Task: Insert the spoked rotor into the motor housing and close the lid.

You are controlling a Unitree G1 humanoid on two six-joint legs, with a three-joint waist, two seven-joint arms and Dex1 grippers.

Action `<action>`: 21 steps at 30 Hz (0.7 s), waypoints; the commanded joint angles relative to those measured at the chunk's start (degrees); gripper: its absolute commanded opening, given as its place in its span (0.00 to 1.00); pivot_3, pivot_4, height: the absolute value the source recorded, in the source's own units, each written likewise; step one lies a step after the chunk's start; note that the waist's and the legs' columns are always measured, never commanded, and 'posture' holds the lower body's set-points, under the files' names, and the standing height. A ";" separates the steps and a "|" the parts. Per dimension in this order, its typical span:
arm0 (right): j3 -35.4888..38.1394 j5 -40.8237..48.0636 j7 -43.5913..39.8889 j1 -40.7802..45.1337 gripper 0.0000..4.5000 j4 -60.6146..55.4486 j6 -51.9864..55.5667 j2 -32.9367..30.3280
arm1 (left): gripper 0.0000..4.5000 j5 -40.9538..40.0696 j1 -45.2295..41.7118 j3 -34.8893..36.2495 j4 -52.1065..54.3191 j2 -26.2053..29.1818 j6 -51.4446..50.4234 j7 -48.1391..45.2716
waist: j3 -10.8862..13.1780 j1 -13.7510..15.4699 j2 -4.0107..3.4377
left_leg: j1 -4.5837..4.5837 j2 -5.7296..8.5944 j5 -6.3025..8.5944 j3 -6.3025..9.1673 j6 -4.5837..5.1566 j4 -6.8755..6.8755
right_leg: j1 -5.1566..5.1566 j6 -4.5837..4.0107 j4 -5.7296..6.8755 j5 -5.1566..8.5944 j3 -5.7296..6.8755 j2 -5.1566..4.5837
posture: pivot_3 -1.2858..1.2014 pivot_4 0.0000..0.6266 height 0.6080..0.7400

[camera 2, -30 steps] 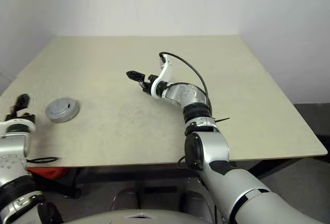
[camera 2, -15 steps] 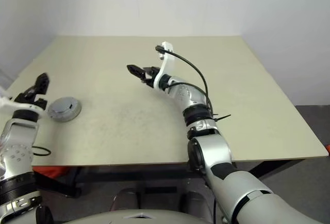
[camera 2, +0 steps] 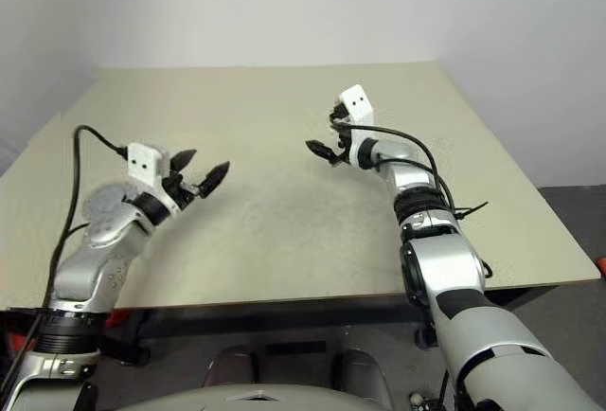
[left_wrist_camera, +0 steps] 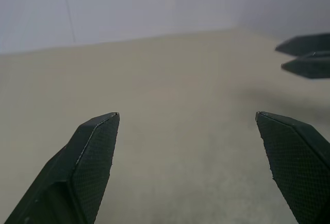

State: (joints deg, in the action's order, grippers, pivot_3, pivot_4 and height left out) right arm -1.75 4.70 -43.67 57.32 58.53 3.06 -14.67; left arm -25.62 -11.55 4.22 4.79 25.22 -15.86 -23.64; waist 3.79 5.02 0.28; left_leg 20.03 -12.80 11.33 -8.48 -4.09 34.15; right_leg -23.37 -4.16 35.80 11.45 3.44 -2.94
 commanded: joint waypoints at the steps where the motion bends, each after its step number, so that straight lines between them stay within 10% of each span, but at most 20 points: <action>1: -0.78 -1.11 -1.18 -0.50 0.99 -1.78 -2.52 0.09 | 0.99 2.64 -1.67 0.02 -1.22 -0.70 2.84 -1.17 | 0.00 0.11 0.00 | 0.00 0.00 0.01 0.00 0.02 0.01 | 0.00 0.00 0.00 0.00 0.00 0.00 | 0.52 0.00 1.00; 21: -0.20 -1.66 0.33 -2.08 0.99 -2.16 -5.03 2.86 | 0.99 6.92 -1.84 1.69 -1.59 -4.24 4.26 -0.77 | 0.00 0.41 -0.01 | -0.05 0.01 0.13 0.00 0.23 0.12 | 0.02 -0.01 -0.01 -0.01 0.00 -0.03 | 0.52 0.00 1.00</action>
State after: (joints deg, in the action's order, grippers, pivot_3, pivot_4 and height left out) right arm -2.41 2.83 -43.55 54.80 57.78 -0.41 -11.90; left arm -19.02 -13.17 4.79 1.24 20.96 -12.99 -24.50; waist 3.79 5.43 0.28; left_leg 19.98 -12.79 11.47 -8.48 -3.83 34.27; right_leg -23.35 -4.18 35.79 11.45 3.44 -2.97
